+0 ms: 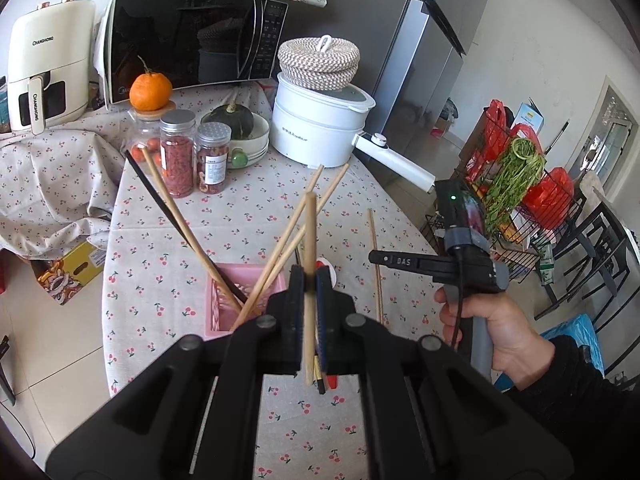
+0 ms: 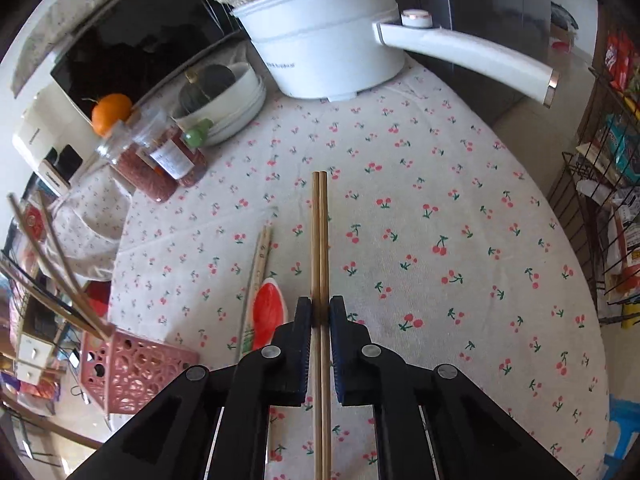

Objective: Organize utensils
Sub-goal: 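Lift the wooden chopstick with the right gripper while the left lowers its chopstick into the basket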

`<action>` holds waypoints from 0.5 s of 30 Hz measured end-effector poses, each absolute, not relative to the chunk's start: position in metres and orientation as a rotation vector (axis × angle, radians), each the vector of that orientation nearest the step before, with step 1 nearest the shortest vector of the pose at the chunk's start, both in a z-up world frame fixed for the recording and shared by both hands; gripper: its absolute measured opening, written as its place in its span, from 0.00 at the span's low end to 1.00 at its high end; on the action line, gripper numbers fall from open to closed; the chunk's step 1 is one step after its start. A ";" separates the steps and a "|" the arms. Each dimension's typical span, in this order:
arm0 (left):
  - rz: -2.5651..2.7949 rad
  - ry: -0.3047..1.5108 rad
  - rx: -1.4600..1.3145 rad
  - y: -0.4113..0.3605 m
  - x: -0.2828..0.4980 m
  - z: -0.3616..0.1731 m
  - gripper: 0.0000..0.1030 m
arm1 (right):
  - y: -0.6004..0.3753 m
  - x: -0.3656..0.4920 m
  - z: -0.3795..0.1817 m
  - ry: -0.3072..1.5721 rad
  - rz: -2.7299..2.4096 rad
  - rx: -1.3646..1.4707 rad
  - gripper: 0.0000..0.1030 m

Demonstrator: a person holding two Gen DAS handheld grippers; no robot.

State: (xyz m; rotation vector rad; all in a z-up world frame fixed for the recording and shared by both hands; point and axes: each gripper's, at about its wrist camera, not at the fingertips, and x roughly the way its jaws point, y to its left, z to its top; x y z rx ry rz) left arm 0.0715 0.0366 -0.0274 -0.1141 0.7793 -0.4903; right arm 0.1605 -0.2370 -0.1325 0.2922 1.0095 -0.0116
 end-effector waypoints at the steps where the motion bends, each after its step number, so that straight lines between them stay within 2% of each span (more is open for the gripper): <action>1: -0.489 0.769 -0.118 0.038 0.070 -0.024 0.06 | -0.236 0.153 -0.121 0.973 0.001 0.304 0.09; 7: -0.483 0.695 -0.147 0.049 0.062 -0.005 0.06 | -0.217 0.122 -0.064 0.774 0.075 0.291 0.09; 15: -0.479 0.585 -0.207 0.063 0.057 0.019 0.06 | -0.202 0.104 -0.024 0.647 0.154 0.319 0.09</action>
